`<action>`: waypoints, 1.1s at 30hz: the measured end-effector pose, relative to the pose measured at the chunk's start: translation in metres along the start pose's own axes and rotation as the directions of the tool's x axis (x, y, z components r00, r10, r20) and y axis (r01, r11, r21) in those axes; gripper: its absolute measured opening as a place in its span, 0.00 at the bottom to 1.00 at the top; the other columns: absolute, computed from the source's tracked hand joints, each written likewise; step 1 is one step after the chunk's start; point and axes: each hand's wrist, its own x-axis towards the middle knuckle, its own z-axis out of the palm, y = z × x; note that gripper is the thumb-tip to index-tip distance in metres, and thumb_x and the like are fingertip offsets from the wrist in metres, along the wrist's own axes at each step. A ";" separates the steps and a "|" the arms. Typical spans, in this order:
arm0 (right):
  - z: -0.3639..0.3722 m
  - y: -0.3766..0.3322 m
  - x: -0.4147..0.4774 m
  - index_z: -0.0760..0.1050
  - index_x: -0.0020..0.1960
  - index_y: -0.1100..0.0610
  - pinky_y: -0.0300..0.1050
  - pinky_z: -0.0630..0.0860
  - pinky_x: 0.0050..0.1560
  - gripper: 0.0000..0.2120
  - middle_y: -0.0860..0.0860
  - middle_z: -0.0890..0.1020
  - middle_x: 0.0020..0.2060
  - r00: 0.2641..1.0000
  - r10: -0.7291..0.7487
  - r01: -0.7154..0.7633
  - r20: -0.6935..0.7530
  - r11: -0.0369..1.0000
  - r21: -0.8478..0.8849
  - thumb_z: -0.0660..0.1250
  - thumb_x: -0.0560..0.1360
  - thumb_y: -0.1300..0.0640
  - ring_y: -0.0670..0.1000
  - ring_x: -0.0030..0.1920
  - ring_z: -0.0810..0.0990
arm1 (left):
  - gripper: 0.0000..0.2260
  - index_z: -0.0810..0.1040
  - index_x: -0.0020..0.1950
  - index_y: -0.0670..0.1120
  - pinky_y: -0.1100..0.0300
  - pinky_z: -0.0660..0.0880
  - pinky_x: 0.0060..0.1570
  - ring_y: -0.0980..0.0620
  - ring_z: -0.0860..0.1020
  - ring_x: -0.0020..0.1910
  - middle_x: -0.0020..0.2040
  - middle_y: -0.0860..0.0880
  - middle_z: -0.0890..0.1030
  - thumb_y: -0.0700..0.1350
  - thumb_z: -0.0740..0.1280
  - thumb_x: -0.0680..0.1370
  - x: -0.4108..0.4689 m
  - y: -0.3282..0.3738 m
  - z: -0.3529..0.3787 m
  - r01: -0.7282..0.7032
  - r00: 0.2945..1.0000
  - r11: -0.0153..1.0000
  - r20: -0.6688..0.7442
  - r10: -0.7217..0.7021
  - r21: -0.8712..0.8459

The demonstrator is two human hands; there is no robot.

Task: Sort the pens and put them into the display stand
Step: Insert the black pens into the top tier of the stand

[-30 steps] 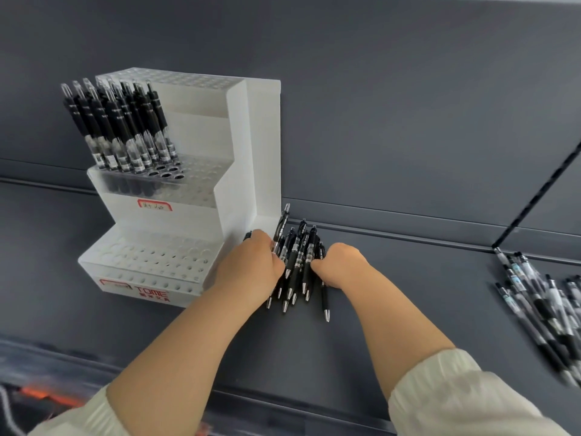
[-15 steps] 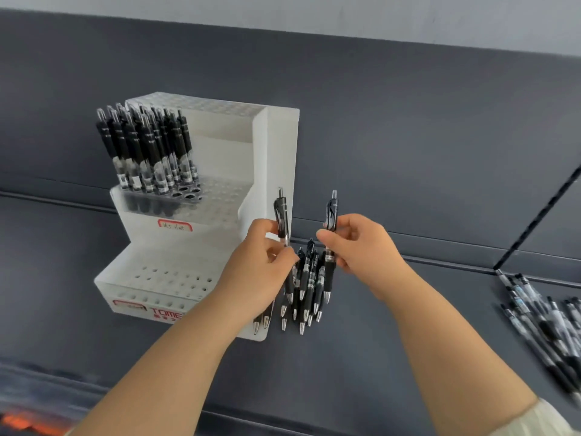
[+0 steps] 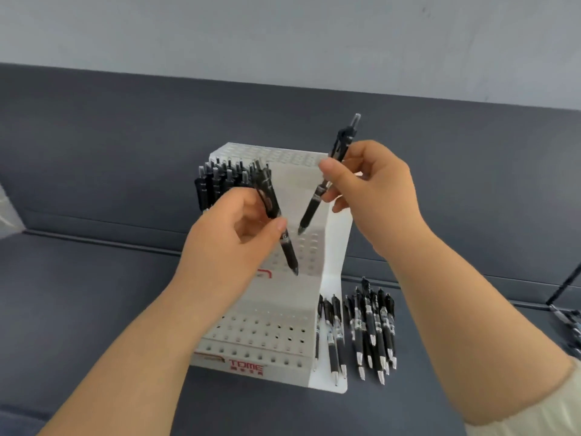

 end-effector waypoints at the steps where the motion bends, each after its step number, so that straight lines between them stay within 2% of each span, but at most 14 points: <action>1: 0.010 -0.003 0.004 0.74 0.45 0.54 0.36 0.76 0.29 0.05 0.48 0.79 0.34 1.000 -0.012 0.012 0.000 1.000 -0.009 0.70 0.73 0.56 0.45 0.29 0.80 | 0.04 0.76 0.46 0.52 0.64 0.76 0.41 0.60 0.80 0.41 0.41 0.55 0.82 0.47 0.70 0.73 0.003 -0.003 -0.008 -0.002 1.000 1.000 -0.001 0.002 -0.001; 7: 0.055 -0.003 0.014 0.75 0.46 0.53 0.34 0.76 0.30 0.07 0.50 0.80 0.35 1.000 -0.023 0.020 -0.021 0.990 -0.137 0.72 0.72 0.53 0.44 0.29 0.80 | 0.05 0.77 0.45 0.52 0.73 0.74 0.42 0.64 0.79 0.42 0.41 0.57 0.82 0.45 0.71 0.73 0.016 -0.027 -0.044 -0.006 0.999 1.000 0.038 0.007 -0.030; 13: 0.073 0.004 0.010 0.73 0.45 0.51 0.31 0.75 0.30 0.08 0.49 0.81 0.36 0.998 0.036 -0.049 -0.059 0.974 -0.222 0.72 0.72 0.53 0.41 0.27 0.78 | 0.05 0.78 0.45 0.52 0.75 0.72 0.40 0.64 0.79 0.40 0.40 0.56 0.82 0.45 0.72 0.72 0.026 -0.045 -0.062 -0.008 0.995 0.998 0.104 0.015 -0.067; 19: 0.082 0.006 0.005 0.75 0.48 0.50 0.35 0.79 0.34 0.08 0.51 0.82 0.39 0.991 0.082 -0.106 -0.104 0.961 -0.257 0.73 0.71 0.53 0.43 0.30 0.80 | 0.05 0.78 0.45 0.53 0.72 0.75 0.43 0.63 0.80 0.41 0.41 0.59 0.82 0.45 0.72 0.72 0.035 -0.054 -0.069 -0.032 0.983 0.994 0.175 0.050 -0.106; 22: 0.082 0.004 0.002 0.76 0.49 0.50 0.33 0.77 0.32 0.08 0.50 0.82 0.39 0.988 0.084 -0.116 -0.128 0.955 -0.273 0.72 0.72 0.53 0.42 0.29 0.79 | 0.07 0.78 0.47 0.53 0.70 0.76 0.41 0.61 0.80 0.41 0.42 0.58 0.82 0.44 0.72 0.72 0.041 -0.054 -0.071 -0.039 0.975 0.992 0.213 0.064 -0.120; 26: 0.081 0.001 -0.001 0.76 0.49 0.51 0.30 0.74 0.29 0.08 0.50 0.82 0.38 0.987 0.084 -0.122 -0.141 0.949 -0.290 0.72 0.72 0.53 0.39 0.27 0.78 | 0.14 0.73 0.55 0.58 0.65 0.78 0.40 0.60 0.81 0.42 0.46 0.56 0.80 0.44 0.70 0.72 0.050 -0.046 -0.074 -0.075 0.960 0.990 0.261 0.104 -0.116; 31: 0.078 0.002 -0.004 0.77 0.49 0.51 0.29 0.71 0.27 0.08 0.50 0.82 0.39 0.983 0.084 -0.132 -0.160 0.940 -0.316 0.72 0.72 0.51 0.39 0.26 0.77 | 0.06 0.75 0.51 0.54 0.57 0.80 0.42 0.58 0.82 0.39 0.44 0.56 0.81 0.49 0.66 0.75 0.063 -0.029 -0.073 -0.152 0.951 0.984 0.258 0.172 -0.095; 33: 0.077 0.003 -0.005 0.77 0.49 0.51 0.30 0.71 0.27 0.09 0.49 0.82 0.39 0.983 0.084 -0.134 -0.162 0.935 -0.329 0.72 0.71 0.51 0.40 0.27 0.78 | 0.05 0.76 0.51 0.54 0.61 0.79 0.42 0.60 0.81 0.39 0.42 0.57 0.81 0.50 0.66 0.75 0.068 -0.024 -0.070 -0.197 0.946 0.979 0.251 0.203 -0.050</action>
